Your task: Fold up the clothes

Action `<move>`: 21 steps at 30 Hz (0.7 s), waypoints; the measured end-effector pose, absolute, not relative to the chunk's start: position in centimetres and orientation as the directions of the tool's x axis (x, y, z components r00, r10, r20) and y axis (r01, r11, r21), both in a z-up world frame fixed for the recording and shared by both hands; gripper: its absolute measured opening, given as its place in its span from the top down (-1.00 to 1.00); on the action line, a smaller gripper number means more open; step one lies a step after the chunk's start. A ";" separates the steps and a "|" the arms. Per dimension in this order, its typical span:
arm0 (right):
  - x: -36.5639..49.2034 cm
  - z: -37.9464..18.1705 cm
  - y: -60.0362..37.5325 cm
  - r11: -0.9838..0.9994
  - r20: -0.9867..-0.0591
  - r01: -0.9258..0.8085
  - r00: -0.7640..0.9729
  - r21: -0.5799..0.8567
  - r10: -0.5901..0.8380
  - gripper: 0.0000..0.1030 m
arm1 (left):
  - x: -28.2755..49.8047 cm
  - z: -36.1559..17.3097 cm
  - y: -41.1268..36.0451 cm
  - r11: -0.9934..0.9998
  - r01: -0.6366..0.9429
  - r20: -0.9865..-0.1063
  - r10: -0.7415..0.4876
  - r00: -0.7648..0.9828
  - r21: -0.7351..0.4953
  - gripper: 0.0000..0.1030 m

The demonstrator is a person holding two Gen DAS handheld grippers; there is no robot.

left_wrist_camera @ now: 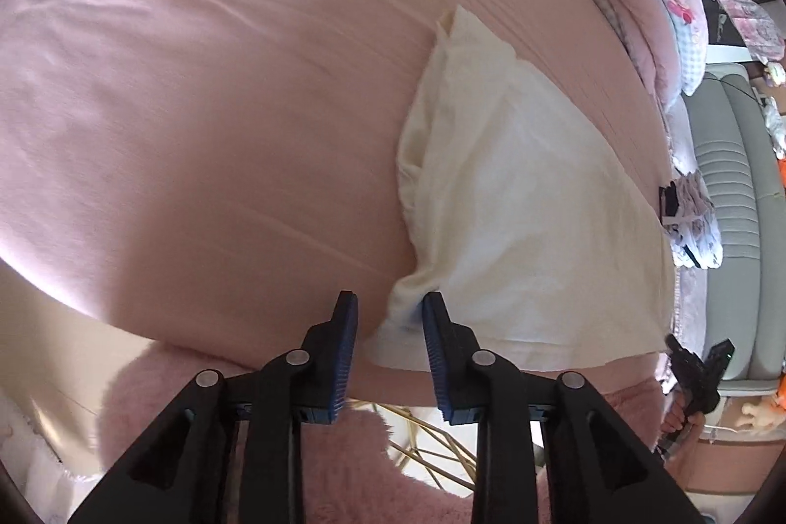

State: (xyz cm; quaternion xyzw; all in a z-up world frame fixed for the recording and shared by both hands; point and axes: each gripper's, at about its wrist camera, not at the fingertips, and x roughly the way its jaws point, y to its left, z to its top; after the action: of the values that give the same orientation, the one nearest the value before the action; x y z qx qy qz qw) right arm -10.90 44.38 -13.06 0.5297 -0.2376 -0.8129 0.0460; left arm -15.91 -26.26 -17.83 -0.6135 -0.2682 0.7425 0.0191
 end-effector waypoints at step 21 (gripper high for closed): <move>-23.0 -10.9 30.0 -0.978 -0.847 0.180 -0.498 0.109 -0.186 0.30 | -26.7 -16.8 5.8 -0.884 -0.367 -0.831 0.422 -0.362 -0.289 0.06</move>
State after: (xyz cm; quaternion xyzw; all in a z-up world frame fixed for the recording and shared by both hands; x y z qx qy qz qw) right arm -22.96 30.00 -10.93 0.4896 -0.0032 -0.8655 0.1056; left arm -26.70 5.81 -16.76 -0.5117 -0.0270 0.8248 0.2391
